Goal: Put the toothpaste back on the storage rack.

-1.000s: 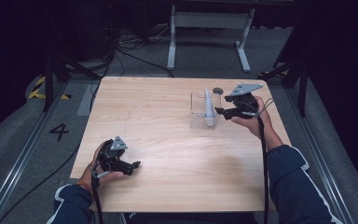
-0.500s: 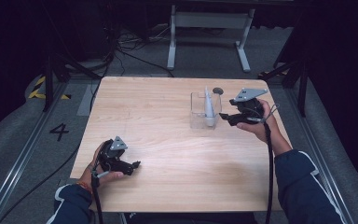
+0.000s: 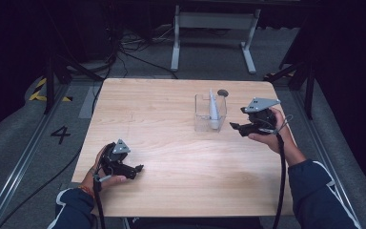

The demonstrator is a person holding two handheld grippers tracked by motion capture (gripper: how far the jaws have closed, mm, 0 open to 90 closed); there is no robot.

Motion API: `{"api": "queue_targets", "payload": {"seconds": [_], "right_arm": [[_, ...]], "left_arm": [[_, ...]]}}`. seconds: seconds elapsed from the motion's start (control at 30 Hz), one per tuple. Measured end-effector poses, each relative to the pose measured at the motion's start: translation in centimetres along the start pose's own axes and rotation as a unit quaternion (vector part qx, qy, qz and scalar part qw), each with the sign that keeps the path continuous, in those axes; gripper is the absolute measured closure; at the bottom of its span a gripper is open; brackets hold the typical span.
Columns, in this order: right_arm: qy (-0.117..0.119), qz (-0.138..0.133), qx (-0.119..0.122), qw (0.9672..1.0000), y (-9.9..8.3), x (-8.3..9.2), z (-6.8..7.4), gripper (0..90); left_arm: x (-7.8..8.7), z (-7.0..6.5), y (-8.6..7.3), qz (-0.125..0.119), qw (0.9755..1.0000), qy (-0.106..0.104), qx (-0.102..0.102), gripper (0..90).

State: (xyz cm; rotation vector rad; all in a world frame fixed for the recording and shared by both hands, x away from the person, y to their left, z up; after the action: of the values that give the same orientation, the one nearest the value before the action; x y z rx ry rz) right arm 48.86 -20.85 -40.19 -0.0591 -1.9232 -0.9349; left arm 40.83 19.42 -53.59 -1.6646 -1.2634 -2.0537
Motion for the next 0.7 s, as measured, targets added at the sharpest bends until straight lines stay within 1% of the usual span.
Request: {"api": "queue_targets", "payload": {"seconds": [0.27,0.43,0.6,0.7], "right_arm": [[-0.001,0.005,0.002,1.0,-1.3,0.3,0.5,30.1],[-0.003,0.007,0.008,0.9999,-2.3,0.3,0.9,30.1],[-0.006,0.014,0.004,0.9999,-3.6,0.1,1.0,30.1],[-0.003,0.019,0.0,0.9998,-4.5,0.0,1.1,30.1]], "left_arm": [[0.0,0.0,0.0,0.0,1.0,0.0,0.0,0.6],[0.0,0.0,0.0,0.0,1.0,0.0,0.0,0.6],[0.0,0.0,0.0,0.0,1.0,0.0,0.0,0.6],[0.0,0.0,0.0,0.0,1.0,0.0,0.0,0.6]]}}
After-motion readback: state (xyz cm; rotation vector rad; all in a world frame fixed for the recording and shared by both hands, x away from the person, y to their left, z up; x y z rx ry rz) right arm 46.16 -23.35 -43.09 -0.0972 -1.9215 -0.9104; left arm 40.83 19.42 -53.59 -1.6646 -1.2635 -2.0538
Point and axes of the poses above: each handheld gripper's, and its own axes: x roughly backward along the jaws, y roughly out of its top, z roughly to its left, the point moved 7 cm from there along -x, roughly forward along the jaws, and after that the axes turned 13 degrees about z, right-handed, at the moved point
